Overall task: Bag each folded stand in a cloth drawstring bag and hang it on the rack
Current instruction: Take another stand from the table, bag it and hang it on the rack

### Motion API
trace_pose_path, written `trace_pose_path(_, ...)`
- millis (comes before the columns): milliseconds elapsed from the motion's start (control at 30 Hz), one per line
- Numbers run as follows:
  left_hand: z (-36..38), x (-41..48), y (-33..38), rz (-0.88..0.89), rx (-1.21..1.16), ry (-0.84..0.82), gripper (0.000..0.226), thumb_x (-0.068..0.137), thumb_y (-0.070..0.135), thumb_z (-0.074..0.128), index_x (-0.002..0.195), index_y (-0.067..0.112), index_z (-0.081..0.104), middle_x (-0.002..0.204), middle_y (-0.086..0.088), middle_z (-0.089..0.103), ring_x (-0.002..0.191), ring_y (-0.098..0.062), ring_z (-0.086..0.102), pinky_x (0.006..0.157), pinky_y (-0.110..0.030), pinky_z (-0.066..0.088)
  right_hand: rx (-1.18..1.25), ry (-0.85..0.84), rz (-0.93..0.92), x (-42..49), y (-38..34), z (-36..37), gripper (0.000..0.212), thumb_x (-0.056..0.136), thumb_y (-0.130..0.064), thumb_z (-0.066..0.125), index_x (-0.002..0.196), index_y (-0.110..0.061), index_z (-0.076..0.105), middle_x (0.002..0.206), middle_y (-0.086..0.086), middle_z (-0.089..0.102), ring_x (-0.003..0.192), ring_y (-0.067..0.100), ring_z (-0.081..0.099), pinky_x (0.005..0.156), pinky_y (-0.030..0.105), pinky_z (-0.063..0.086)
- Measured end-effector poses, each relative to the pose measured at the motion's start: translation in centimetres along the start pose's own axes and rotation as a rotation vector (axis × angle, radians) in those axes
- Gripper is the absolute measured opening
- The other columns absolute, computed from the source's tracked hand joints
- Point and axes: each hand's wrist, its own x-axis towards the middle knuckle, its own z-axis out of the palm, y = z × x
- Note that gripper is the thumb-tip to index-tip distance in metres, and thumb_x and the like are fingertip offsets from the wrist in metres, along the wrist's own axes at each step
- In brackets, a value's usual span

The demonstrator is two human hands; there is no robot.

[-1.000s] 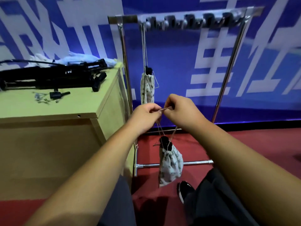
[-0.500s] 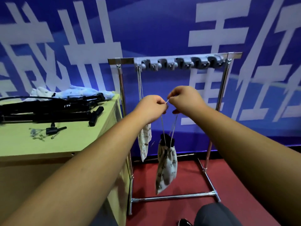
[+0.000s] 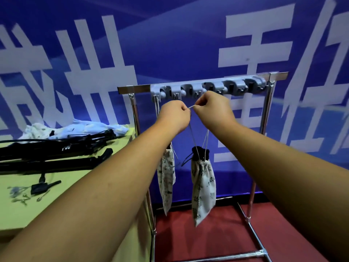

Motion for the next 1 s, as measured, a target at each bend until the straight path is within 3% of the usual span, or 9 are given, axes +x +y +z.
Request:
trace_pose_path(100,0.2,1.7,0.0,-0.039,-0.03,0.084,0.027,0.096,0.019,0.051,0.081,0.01,0.072,0.073,-0.01,0.075,0.07,-0.029,0.076,0.067,-0.045,0.065,0.007,0.014,-0.072,1.7,0.3,1.0,0.009,0.096,-0.015,0.066,0.09,-0.019,0.071,0.088,-0.007,0.069,0.083,0.014,0.062,0.065,0.03,0.047)
trace_pose_path(200,0.2,3.1,-0.3,-0.086,-0.038,0.112,0.032,0.098,0.014,0.043,0.077,0.011,0.067,0.07,-0.013,0.074,0.057,-0.026,0.074,0.051,-0.029,0.057,-0.008,0.011,-0.186,3.3,0.2,2.0,0.004,0.096,-0.015,0.072,0.092,-0.014,0.074,0.086,-0.005,0.067,0.084,0.016,0.06,0.072,0.03,0.045)
trace_pose_path(300,0.1,4.3,-0.7,-0.091,-0.062,0.146,0.035,0.103,0.016,0.043,0.076,0.01,0.064,0.063,-0.013,0.071,0.041,-0.017,0.068,0.039,-0.021,0.048,-0.013,0.013,-0.259,4.7,0.1,2.8,0.005,0.099,-0.015,0.072,0.099,-0.012,0.076,0.087,-0.005,0.066,0.084,0.016,0.059,0.075,0.029,0.045)
trace_pose_path(500,0.3,6.0,-1.2,-0.052,-0.052,0.198,0.036,0.104,0.023,0.048,0.071,0.012,0.058,0.064,-0.012,0.07,0.051,-0.027,0.073,0.058,-0.041,0.065,-0.011,0.055,-0.219,6.7,-0.4,3.8,0.011,0.1,-0.013,0.066,0.102,-0.016,0.076,0.09,0.0,0.073,0.085,0.021,0.068,0.075,0.034,0.055)
trace_pose_path(633,-0.4,6.2,-1.2,-0.003,0.081,0.137,0.029,0.107,0.023,0.052,0.09,0.005,0.068,0.085,-0.015,0.075,0.076,-0.034,0.075,0.07,-0.043,0.064,0.06,0.07,-0.178,6.9,-0.9,4.4,0.012,0.097,-0.013,0.066,0.1,-0.018,0.077,0.088,-0.001,0.076,0.082,0.019,0.072,0.081,0.041,0.061)
trace_pose_path(800,-1.4,6.1,-2.2,-0.034,0.056,0.158,0.024,0.106,0.02,0.052,0.096,0.005,0.068,0.085,-0.015,0.072,0.074,-0.032,0.073,0.06,-0.035,0.06,0.052,0.036,-0.139,6.8,-1.7,5.2,0.012,0.098,-0.015,0.066,0.096,-0.022,0.076,0.087,0.001,0.075,0.084,0.022,0.071,0.079,0.044,0.061)
trace_pose_path(867,-1.2,6.0,-2.6,-0.055,0.005,0.122,0.021,0.104,0.017,0.051,0.094,0.005,0.066,0.078,-0.011,0.07,0.065,-0.027,0.071,0.052,-0.028,0.058,0.01,0.01,-0.111,6.6,-1.7,5.6,0.018,0.098,-0.01,0.062,0.092,-0.024,0.072,0.088,0.004,0.075,0.088,0.028,0.071,0.08,0.048,0.06)
trace_pose_path(1000,-0.3,5.3,-2.5,-0.055,0.172,0.134,0.03,0.108,0.026,0.05,0.092,0.007,0.067,0.072,-0.005,0.061,0.057,-0.019,0.055,0.049,-0.03,0.041,0.025,-0.066,-0.053,5.6,-1.2,6.1,0.018,0.101,-0.007,0.059,0.107,-0.017,0.073,0.101,0.01,0.075,0.089,0.033,0.073,0.075,0.053,0.064)
